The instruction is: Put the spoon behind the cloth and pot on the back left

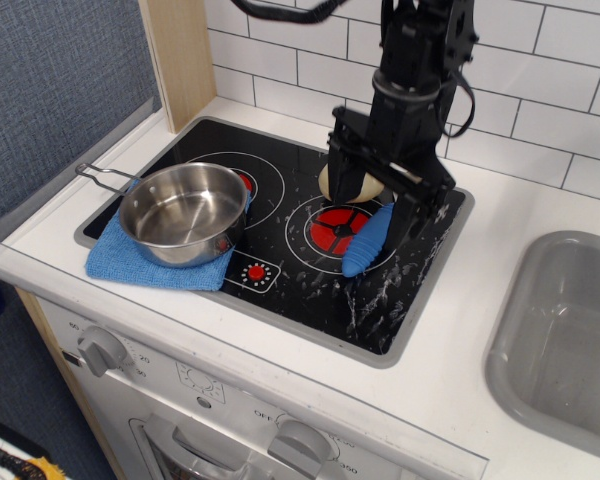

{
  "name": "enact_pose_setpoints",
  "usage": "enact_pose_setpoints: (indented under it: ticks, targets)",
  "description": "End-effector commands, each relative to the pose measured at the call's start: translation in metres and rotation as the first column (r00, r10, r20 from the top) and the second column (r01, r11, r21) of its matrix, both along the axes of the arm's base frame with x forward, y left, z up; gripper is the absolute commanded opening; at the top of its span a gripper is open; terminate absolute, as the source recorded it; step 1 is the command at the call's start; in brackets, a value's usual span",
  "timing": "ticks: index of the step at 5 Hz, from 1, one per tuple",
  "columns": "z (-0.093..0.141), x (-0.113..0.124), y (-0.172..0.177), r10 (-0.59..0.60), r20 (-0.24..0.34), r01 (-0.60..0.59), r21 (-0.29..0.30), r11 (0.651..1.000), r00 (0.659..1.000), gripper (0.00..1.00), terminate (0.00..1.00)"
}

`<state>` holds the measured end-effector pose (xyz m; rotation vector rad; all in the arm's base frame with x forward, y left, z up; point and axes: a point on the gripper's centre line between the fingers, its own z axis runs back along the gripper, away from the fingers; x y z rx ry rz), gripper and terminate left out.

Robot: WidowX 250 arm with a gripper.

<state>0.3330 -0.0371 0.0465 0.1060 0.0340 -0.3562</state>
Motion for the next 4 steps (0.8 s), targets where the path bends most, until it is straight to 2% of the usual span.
enact_pose_setpoints:
  ticks: [1,2,4]
  targets:
    - [-0.008,0.012,-0.004,0.006,0.010,-0.007,0.007,1.000,1.000,1.00,0.00]
    - [-0.021,0.014,-0.007,0.026,0.003,-0.026,-0.020,0.999,1.000,1.00,0.00]
    - [-0.021,0.012,-0.002,0.064,0.133,-0.062,-0.019,0.998,0.989,1.00,0.00]
